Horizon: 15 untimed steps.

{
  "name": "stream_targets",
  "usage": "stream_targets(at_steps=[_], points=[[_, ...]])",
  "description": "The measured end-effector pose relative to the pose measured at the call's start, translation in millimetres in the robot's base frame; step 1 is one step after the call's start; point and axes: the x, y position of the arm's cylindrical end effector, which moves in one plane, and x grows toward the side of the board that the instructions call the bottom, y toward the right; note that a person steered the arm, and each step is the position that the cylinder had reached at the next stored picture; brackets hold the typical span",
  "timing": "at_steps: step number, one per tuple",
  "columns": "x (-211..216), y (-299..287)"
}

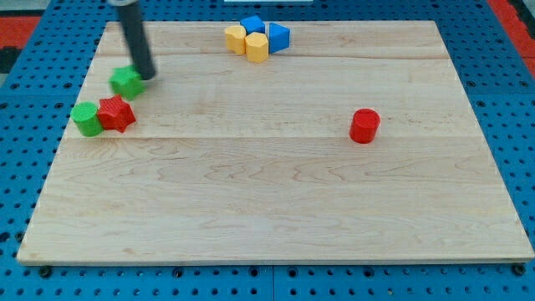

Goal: Push red circle closer to red star

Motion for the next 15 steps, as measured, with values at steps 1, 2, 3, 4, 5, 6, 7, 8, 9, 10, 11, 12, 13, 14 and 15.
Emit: stream_targets(at_steps=[1, 2, 3, 4, 5, 6, 7, 8, 9, 10, 11, 12, 13, 14, 15], points=[[3.1, 35.6], [11.1, 155.9], [24.8, 245.3], [35.5, 355.4], [77.5, 397.0], [112.0, 374.5], [70.5, 319.0], [61.1, 262.4], [60.7, 343.2], [88.6, 334.0], [92.2, 276.2], [85.8, 214.2], [80.9, 176.2], [108.8, 183.7], [87.3, 130.9]])
